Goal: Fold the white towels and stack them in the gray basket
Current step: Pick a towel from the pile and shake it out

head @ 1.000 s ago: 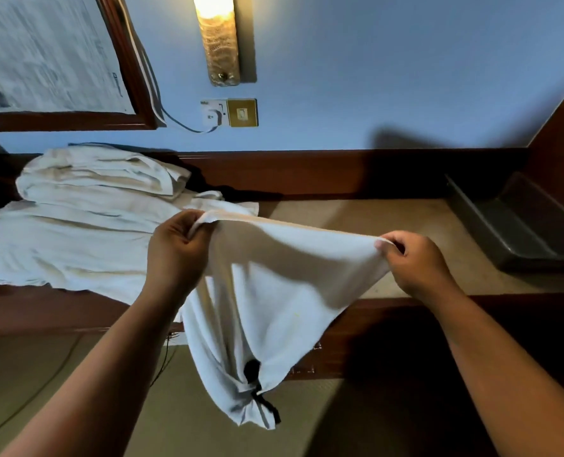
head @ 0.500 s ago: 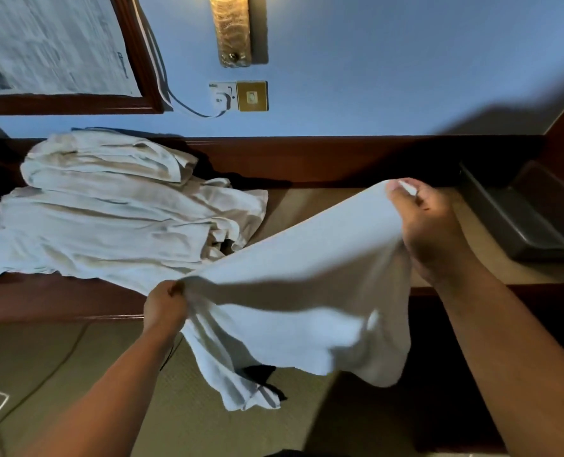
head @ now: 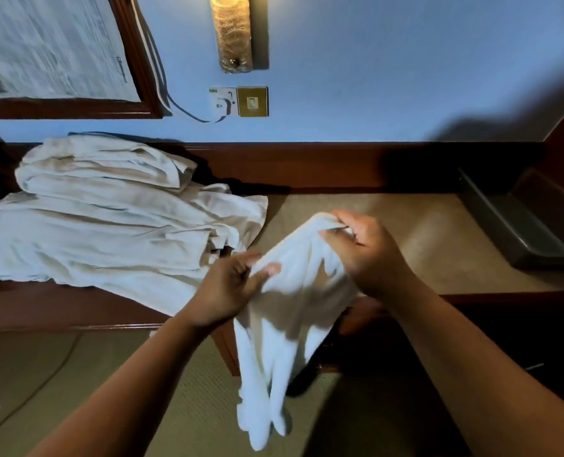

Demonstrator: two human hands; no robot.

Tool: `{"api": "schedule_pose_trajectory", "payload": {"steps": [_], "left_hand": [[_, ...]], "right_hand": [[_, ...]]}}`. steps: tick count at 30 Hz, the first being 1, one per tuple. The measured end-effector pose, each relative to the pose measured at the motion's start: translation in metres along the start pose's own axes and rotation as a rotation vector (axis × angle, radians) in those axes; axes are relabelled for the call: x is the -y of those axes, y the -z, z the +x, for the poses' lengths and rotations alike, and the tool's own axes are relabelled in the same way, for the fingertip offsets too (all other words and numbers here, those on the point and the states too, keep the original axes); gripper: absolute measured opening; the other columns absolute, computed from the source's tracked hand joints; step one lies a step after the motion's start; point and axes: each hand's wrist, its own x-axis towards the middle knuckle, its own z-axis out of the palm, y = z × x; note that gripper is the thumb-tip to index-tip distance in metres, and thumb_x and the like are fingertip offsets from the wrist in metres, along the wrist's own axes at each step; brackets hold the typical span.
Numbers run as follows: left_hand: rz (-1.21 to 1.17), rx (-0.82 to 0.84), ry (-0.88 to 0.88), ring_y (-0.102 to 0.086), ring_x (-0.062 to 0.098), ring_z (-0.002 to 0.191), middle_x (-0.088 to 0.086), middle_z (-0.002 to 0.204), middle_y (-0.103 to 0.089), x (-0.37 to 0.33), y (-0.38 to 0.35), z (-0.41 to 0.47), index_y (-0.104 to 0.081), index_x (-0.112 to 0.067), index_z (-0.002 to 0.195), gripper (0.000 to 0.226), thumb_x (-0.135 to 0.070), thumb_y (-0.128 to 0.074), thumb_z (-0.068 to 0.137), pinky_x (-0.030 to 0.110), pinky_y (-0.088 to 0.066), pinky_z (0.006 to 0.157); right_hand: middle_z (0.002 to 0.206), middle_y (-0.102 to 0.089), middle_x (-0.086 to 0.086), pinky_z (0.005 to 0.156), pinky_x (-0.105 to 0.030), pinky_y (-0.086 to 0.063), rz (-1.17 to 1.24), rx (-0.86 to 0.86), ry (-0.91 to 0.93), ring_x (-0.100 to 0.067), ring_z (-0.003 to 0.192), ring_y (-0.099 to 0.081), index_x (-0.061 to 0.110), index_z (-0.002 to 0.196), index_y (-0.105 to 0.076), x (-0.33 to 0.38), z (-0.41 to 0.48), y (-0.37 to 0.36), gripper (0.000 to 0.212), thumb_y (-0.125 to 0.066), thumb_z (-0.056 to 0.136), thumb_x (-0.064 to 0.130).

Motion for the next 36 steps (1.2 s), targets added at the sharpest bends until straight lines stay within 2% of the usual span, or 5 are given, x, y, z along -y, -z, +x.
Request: {"api": "schedule_pose_trajectory", "payload": {"steps": [10, 18, 24, 32, 36], "left_hand": [[0.135, -0.361, 0.577, -0.063, 0.039, 0.092, 0.014, 0.097, -0.065, 0.089, -0.029, -0.034, -0.053, -0.015, 0.110, 0.011, -0.010, -0.053, 0.100, 0.039, -0.043, 0.070], [0.262, -0.176, -0.187, -0.063, 0.001, 0.075, -0.015, 0.080, -0.064, -0.081, -0.044, 0.045, -0.062, -0.022, 0.101, 0.007, -0.025, -0.062, 0.095, 0.017, -0.044, 0.066], [0.472, -0.199, -0.303, -0.061, 0.025, 0.087, 0.000, 0.106, -0.063, -0.118, -0.069, 0.081, -0.053, -0.025, 0.111, 0.029, -0.030, -0.050, 0.082, 0.035, -0.049, 0.064], [0.392, -0.439, 0.600, -0.064, 0.042, 0.093, 0.024, 0.102, -0.068, 0.013, -0.069, 0.025, -0.063, -0.007, 0.106, 0.016, -0.009, -0.052, 0.094, 0.047, -0.052, 0.077], [0.304, -0.541, 0.435, -0.063, 0.039, 0.099, 0.020, 0.109, -0.069, -0.053, -0.091, 0.047, -0.066, -0.008, 0.111, 0.028, -0.022, -0.045, 0.099, 0.037, -0.044, 0.080]], "right_hand": [[0.067, -0.057, 0.001, 0.062, -0.030, -0.042, -0.005, -0.211, -0.159, -0.012, 0.066, -0.053, 0.011, 0.076, -0.061, -0.010, 0.013, 0.092, 0.024, -0.056, 0.086, 0.033], [0.113, -0.062, 0.018, 0.088, -0.025, -0.046, -0.352, 0.204, -0.169, -0.001, 0.098, -0.058, 0.037, 0.142, -0.047, -0.043, -0.012, 0.082, 0.076, -0.078, 0.075, 0.057], [0.060, -0.048, 0.005, 0.059, -0.033, -0.033, -0.310, -0.159, 0.186, -0.012, 0.059, -0.044, 0.016, 0.069, -0.046, -0.044, -0.010, 0.113, 0.031, -0.051, 0.093, 0.034], [0.058, -0.045, 0.007, 0.054, -0.028, -0.031, -0.183, -0.278, 0.064, -0.004, 0.056, -0.041, 0.009, 0.067, -0.047, -0.053, -0.013, 0.231, 0.034, -0.056, 0.093, 0.028], [0.069, -0.061, 0.006, 0.060, -0.030, -0.041, -0.559, 0.041, -0.109, -0.011, 0.068, -0.059, 0.017, 0.075, -0.058, -0.068, -0.029, 0.238, 0.030, -0.070, 0.085, 0.042]]}}
